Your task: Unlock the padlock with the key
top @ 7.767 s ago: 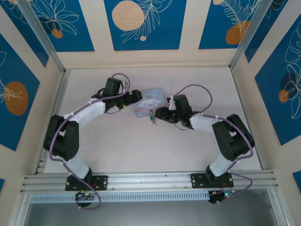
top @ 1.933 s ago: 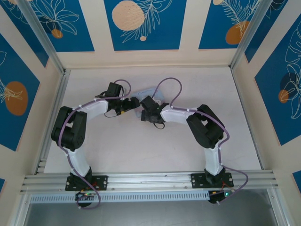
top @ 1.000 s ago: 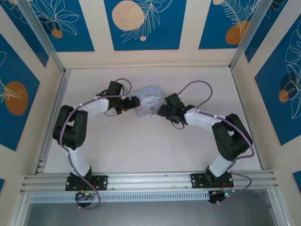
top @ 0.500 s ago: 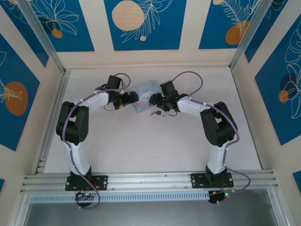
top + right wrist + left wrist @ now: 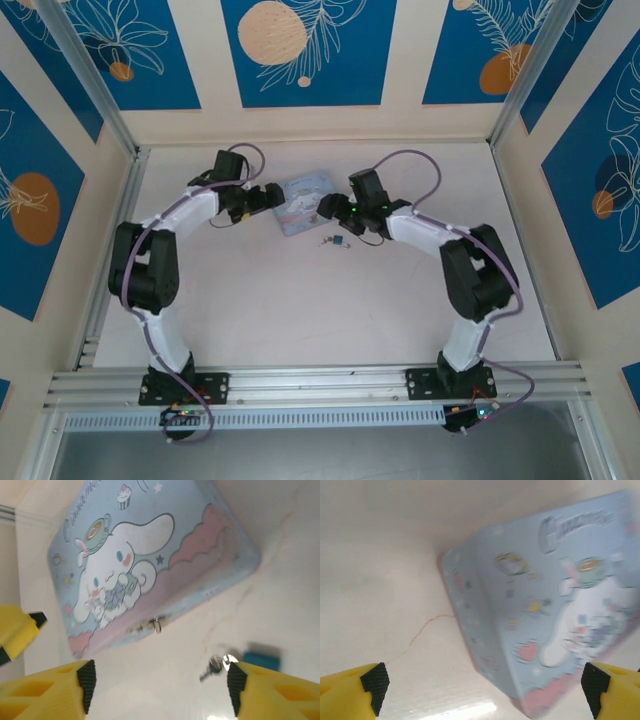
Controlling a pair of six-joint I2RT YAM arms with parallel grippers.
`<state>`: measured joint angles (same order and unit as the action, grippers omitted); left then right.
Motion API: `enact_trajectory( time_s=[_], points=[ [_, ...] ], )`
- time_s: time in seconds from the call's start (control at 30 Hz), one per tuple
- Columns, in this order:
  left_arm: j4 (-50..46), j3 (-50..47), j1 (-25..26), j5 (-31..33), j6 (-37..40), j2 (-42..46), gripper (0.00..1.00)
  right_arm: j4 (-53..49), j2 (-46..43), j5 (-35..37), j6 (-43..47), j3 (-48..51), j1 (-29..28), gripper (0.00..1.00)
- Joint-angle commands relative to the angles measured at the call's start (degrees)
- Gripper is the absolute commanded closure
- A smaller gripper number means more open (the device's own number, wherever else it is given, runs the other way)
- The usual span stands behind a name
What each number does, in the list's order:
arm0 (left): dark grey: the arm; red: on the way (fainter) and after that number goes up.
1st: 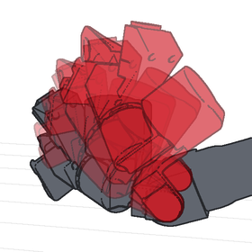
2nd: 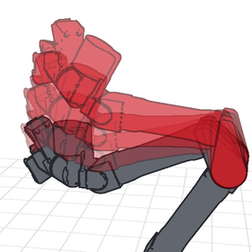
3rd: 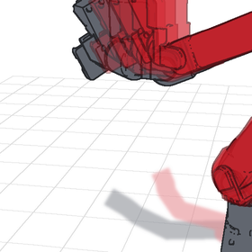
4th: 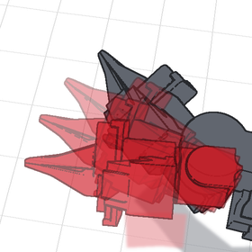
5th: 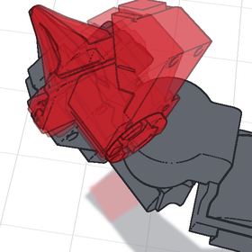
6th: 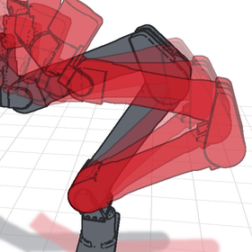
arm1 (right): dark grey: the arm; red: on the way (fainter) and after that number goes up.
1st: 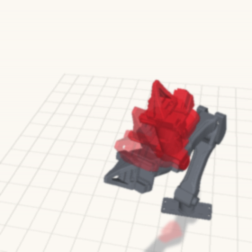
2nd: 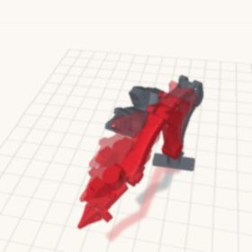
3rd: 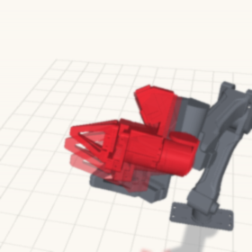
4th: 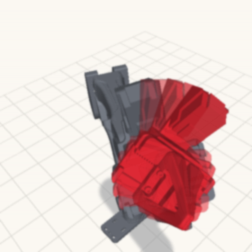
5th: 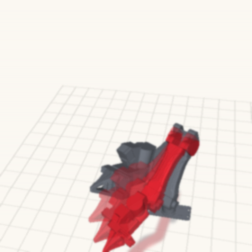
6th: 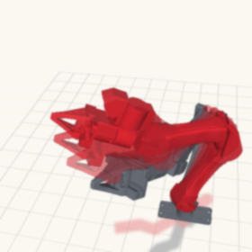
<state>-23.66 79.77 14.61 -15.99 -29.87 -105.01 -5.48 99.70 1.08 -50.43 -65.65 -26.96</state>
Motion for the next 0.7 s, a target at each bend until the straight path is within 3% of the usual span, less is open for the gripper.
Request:
enact_trajectory(
  time_s=[0.0, 0.07, 0.23, 0.37, 0.53, 0.67],
  points=[
    [-0.86, -0.50, -0.68, 1.08, 2.45, 8.71, 0.00, -0.84, -9.84, -0.13, 1.69, 4.81, 2.19, 0.24],
    [-1.84, -1.63, -0.81, 3.38, 3.87, 12.87, 0.00, -5.09, -15.05, 2.01, 4.42, 6.73, 3.75, 0.01],
    [-0.46, -8.94, -0.88, 16.33, 8.70, 24.62, 0.00, -13.73, -25.55, 7.26, 11.40, 9.22, 9.29, 0.00],
    [7.53, -19.83, -1.29, 29.50, 13.50, 33.36, 0.00, -18.07, -29.73, 14.45, 14.51, 9.30, 15.00, 0.00],
    [25.22, -36.51, -1.61, 42.66, 21.27, 39.26, 0.00, -7.87, -31.11, 27.46, 22.45, 16.41, 17.52, 0.01],
    [34.11, -44.52, -3.67, 41.19, 26.56, 36.30, 0.00, -3.87, -28.08, 32.13, 28.29, 18.93, 19.07, 0.01]
  ],
)
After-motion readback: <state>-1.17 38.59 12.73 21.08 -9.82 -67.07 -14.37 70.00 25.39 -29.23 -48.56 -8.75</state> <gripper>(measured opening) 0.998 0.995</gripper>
